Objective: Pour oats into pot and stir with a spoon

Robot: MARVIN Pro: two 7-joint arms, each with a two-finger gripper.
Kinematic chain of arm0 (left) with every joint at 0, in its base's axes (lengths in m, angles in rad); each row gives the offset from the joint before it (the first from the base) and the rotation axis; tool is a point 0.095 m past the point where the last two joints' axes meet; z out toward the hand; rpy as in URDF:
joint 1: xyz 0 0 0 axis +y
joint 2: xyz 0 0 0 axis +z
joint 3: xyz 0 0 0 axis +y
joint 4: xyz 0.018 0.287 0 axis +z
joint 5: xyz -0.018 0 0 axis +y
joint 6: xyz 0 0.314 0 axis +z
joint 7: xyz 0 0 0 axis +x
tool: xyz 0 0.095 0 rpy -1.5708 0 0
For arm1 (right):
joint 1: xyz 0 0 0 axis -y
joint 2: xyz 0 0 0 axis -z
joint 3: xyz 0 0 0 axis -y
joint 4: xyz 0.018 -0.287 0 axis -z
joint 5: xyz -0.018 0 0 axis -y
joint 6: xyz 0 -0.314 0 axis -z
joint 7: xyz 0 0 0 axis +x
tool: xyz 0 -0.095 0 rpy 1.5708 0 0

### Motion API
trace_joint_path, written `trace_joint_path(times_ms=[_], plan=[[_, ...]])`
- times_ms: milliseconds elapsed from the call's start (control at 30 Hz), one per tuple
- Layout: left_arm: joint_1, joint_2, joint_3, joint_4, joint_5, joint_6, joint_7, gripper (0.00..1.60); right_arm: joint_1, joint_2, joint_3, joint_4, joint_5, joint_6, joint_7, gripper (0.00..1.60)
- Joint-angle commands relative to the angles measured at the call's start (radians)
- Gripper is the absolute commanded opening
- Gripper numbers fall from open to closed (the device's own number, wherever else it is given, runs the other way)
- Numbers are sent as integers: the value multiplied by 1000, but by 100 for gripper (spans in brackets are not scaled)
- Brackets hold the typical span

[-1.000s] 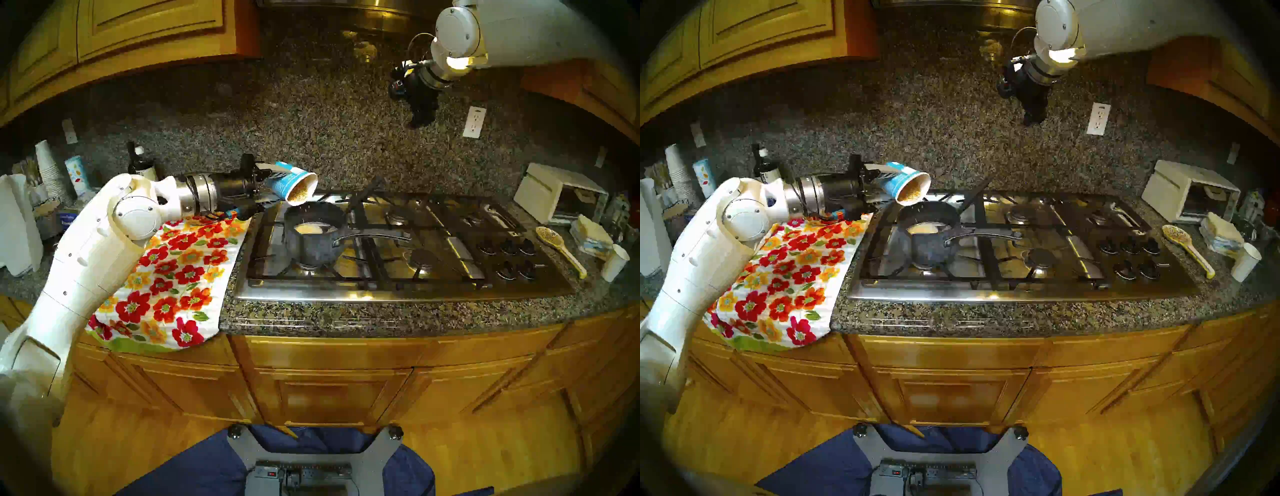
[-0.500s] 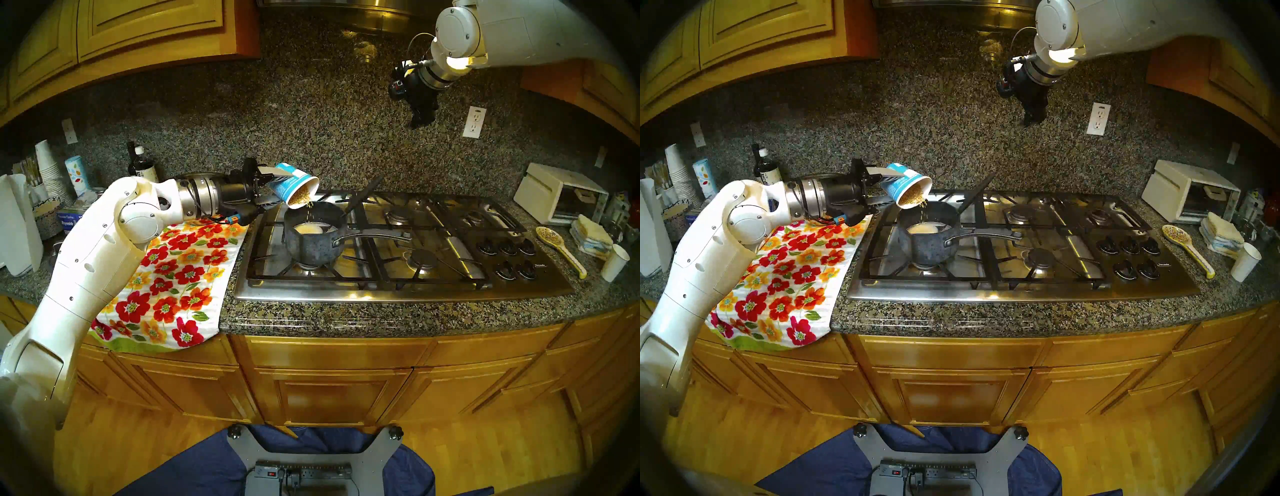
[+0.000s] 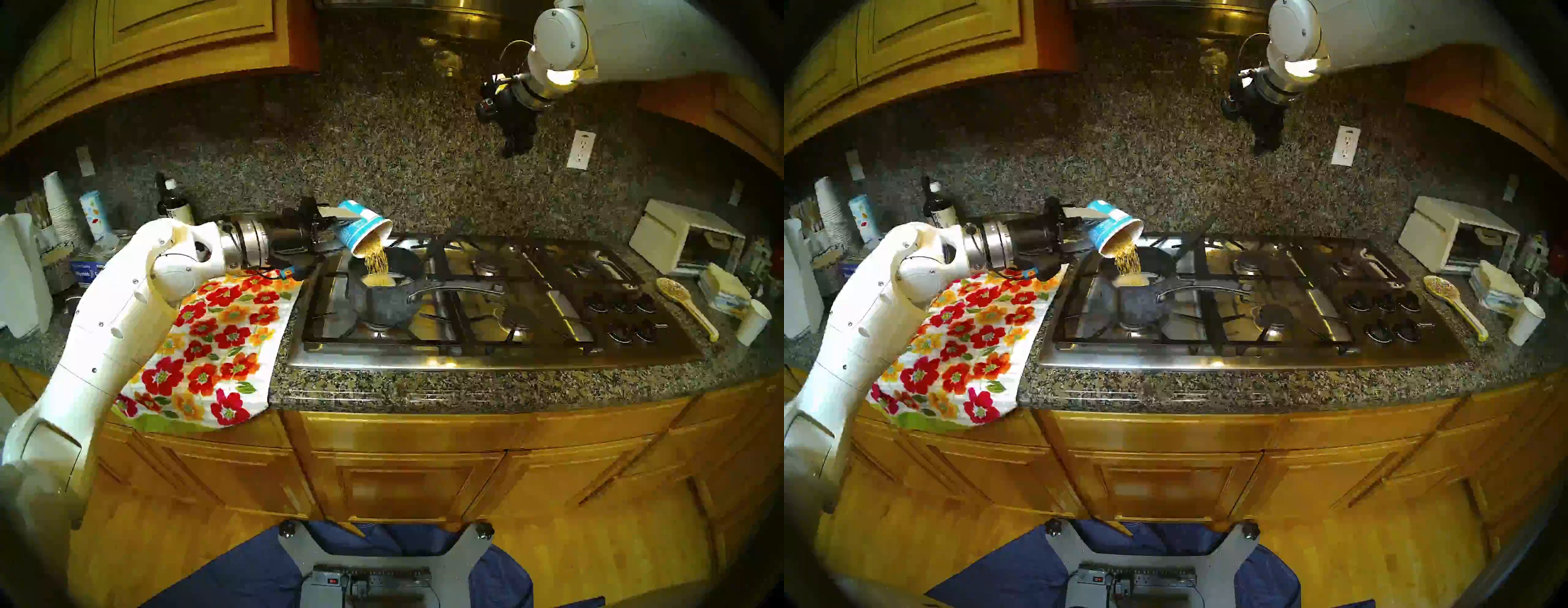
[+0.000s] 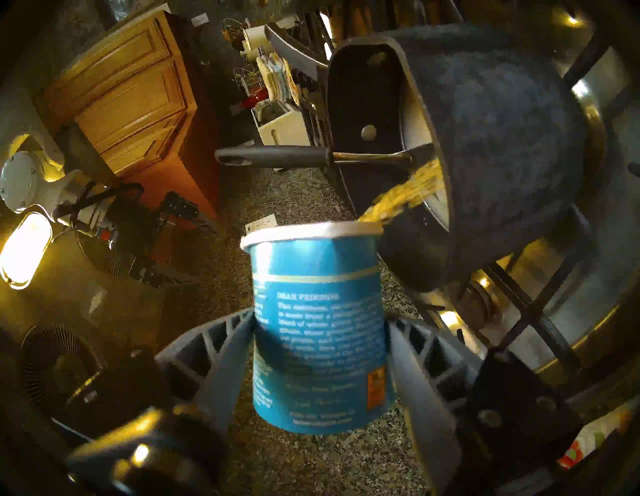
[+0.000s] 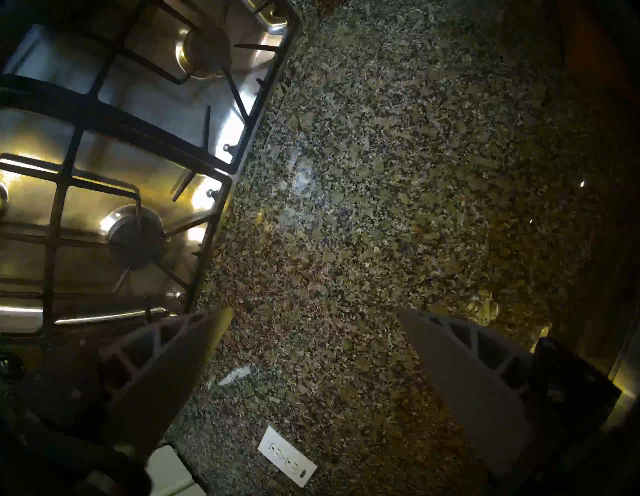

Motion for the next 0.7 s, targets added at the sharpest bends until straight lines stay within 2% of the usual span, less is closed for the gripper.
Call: trace_joint_path(times_ms=[0,667], plan=[[-31,-9,-32,-9,32,3,56,74,38,2,3,31,1,7,-11,160],[-26,-22,-31,-1,227,-3,199,73,37,3,4,31,-1,8,-11,160]])
